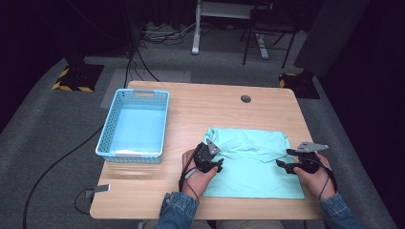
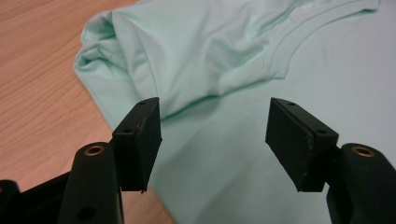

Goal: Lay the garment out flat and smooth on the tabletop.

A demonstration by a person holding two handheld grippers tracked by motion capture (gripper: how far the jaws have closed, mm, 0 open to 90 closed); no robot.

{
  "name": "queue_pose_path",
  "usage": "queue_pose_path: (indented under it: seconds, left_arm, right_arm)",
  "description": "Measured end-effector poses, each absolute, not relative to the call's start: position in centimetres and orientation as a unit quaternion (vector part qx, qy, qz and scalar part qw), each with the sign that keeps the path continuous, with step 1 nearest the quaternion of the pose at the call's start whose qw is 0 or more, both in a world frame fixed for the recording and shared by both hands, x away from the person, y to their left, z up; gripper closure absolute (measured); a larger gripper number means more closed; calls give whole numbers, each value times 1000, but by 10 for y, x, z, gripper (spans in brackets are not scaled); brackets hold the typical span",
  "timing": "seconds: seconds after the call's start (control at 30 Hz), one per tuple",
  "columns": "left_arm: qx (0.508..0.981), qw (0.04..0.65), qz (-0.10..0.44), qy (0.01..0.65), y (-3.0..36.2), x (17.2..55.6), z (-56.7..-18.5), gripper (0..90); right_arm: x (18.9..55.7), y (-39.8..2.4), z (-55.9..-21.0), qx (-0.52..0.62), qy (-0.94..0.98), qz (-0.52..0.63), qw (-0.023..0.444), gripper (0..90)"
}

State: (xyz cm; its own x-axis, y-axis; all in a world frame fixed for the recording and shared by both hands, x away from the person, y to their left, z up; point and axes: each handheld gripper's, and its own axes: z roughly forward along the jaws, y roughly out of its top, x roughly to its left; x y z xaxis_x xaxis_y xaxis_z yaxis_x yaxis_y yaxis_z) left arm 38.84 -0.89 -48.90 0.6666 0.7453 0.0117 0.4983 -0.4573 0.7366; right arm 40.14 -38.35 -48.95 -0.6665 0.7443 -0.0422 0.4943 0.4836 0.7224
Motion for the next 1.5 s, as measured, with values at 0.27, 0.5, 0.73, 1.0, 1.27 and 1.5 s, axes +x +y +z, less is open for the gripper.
queue_pose_path:
  seconds: [0.27, 0.5, 0.73, 1.0, 1.27, 1.5]
  left_arm:
    - [847, 357, 172, 354, -25, 417, -490, 484]
    - [862, 337, 167, 339, -32, 420, -495, 831]
    - [862, 343, 171, 333, -32, 408, -489, 872]
    - [854, 370, 183, 315, -32, 384, -468, 871]
    - [858, 379, 170, 302, -28, 351, -459, 871]
    - [864, 377, 161, 294, -27, 328, -457, 870]
  right_arm:
    - [420, -381, -492, 367, 847, 342, 174, 381]
    - [423, -378, -493, 364, 852, 347, 146, 723]
    - [412, -375, -484, 355, 851, 350, 163, 844]
    - [387, -378, -465, 346, 846, 362, 183, 862]
    - [357, -382, -455, 334, 850, 365, 180, 861]
    - [331, -382, -453, 322, 858, 366, 166, 860]
